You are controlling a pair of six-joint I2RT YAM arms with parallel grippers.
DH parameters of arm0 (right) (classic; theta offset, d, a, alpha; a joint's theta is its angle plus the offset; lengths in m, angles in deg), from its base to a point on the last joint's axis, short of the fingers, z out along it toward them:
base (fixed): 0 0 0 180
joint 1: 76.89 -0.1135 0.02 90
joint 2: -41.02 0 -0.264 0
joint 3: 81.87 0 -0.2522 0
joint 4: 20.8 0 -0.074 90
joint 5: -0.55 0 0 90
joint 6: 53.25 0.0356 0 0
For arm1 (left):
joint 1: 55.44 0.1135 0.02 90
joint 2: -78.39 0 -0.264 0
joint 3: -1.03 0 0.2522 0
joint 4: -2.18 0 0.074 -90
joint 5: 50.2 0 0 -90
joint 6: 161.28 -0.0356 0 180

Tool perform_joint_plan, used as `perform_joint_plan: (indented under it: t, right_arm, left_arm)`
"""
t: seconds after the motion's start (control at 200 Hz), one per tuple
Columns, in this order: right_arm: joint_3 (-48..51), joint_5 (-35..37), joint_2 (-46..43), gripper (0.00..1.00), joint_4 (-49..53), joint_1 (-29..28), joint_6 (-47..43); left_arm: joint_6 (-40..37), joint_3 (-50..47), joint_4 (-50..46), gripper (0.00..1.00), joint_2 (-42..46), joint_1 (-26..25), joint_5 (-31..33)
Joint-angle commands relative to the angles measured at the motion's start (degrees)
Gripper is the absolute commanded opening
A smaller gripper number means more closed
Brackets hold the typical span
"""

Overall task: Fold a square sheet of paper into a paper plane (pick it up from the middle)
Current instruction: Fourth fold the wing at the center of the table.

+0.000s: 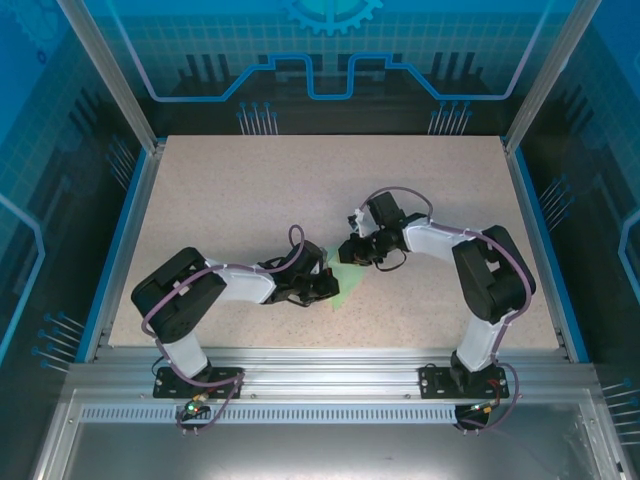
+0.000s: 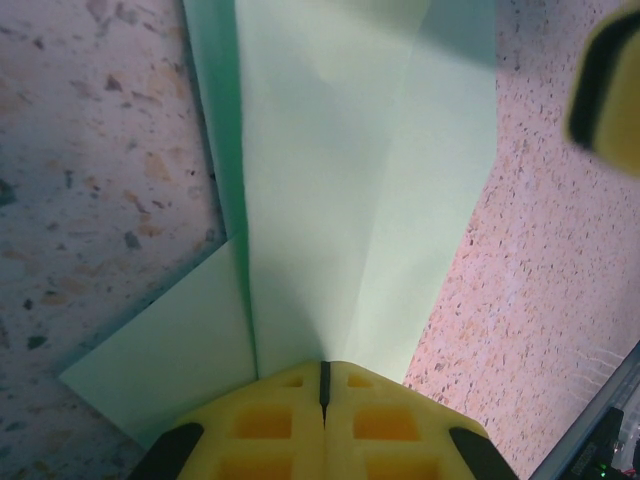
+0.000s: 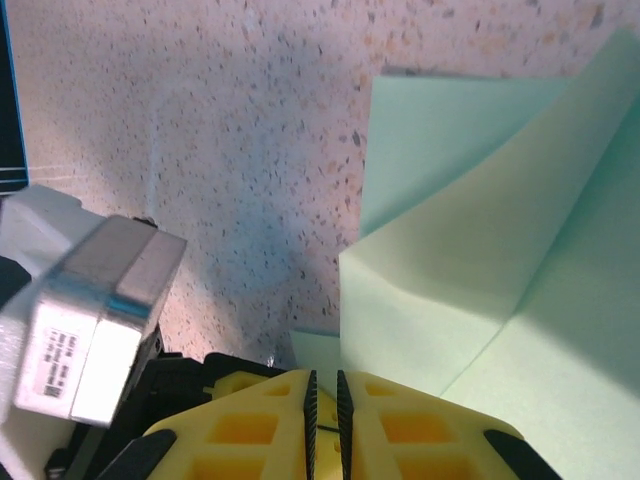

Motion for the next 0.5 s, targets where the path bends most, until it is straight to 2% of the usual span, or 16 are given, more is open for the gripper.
perform_joint_plan:
  t: [0.0, 0.195, 0.495]
  right_arm:
    - [1.26, -2.09, 2.48, 0.16, -0.32, -2.24, -0.63]
    - [-0.79, 0.54, 7.26, 0.16, -0.3, -2.24, -0.61]
    - [-6.73, 1.94, 11.58, 0.16, 0.91, 2.81, -1.25]
  left_arm:
    - [-0.52, -1.9, -7.07, 0.05, -1.59, 0.06, 2.2]
    - [-1.39, -1.89, -8.52, 0.05, -1.55, -0.15, 2.15]
    - [-1.79, -3.84, -10.61, 0.02, -1.75, -0.66, 3.19]
